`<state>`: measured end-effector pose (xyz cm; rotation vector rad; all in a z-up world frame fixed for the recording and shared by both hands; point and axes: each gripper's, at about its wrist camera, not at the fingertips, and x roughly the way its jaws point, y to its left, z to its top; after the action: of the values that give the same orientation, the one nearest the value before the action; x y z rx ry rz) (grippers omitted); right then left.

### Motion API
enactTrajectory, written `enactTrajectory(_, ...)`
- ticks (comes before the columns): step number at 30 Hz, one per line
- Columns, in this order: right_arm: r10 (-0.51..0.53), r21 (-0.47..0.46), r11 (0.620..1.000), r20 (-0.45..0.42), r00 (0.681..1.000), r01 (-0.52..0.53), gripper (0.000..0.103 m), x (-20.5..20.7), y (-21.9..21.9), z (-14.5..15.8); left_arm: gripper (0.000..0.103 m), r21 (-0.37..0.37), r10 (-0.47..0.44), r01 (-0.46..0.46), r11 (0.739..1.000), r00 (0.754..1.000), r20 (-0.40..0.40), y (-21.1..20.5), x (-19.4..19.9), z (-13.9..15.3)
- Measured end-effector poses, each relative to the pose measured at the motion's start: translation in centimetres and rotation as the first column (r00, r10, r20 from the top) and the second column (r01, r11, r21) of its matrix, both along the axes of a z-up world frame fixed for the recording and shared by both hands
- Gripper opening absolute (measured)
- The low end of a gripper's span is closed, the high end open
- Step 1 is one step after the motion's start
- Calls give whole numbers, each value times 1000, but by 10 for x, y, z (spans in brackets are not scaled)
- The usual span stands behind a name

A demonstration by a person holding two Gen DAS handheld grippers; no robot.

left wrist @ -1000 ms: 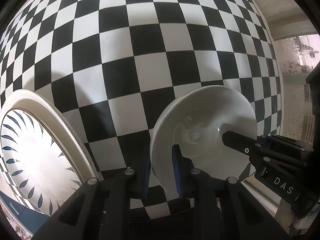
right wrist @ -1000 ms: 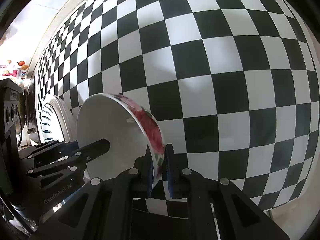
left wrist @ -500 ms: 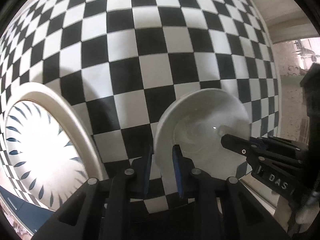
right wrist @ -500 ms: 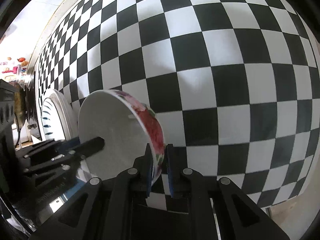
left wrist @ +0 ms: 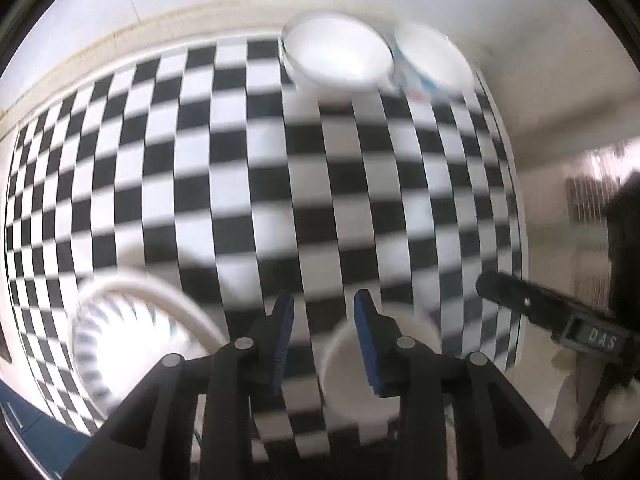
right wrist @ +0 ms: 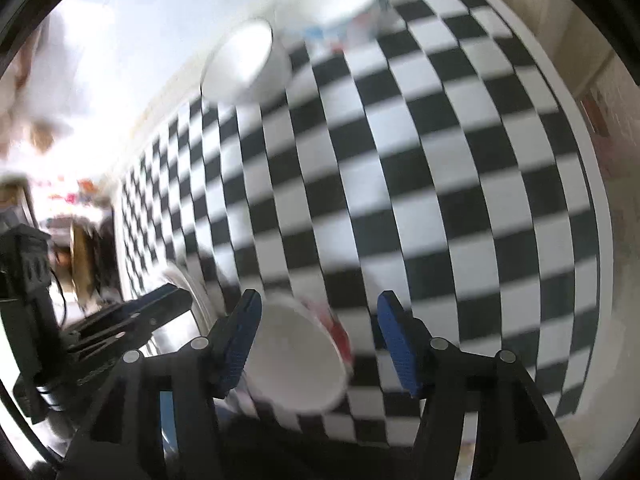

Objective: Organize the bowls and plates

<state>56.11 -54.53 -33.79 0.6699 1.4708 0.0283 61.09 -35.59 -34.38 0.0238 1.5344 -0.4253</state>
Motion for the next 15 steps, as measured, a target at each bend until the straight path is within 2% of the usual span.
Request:
enactTrajectory(5, -61, 35, 998, 25, 998, 60, 63, 60, -6, -8, 29, 5, 48, -48, 999, 998, 51, -7, 69, 1)
enactTrajectory(10, -125, 63, 990, 6, 992, 124, 63, 122, -6, -36, 29, 11, 68, -68, 998, 997, 41, -16, 129, -20)
enactTrajectory(15, -149, 74, 986, -22, 989, 150, 63, 163, 0, -63, 29, 19, 58, -58, 998, 998, 0, -30, 174, -50)
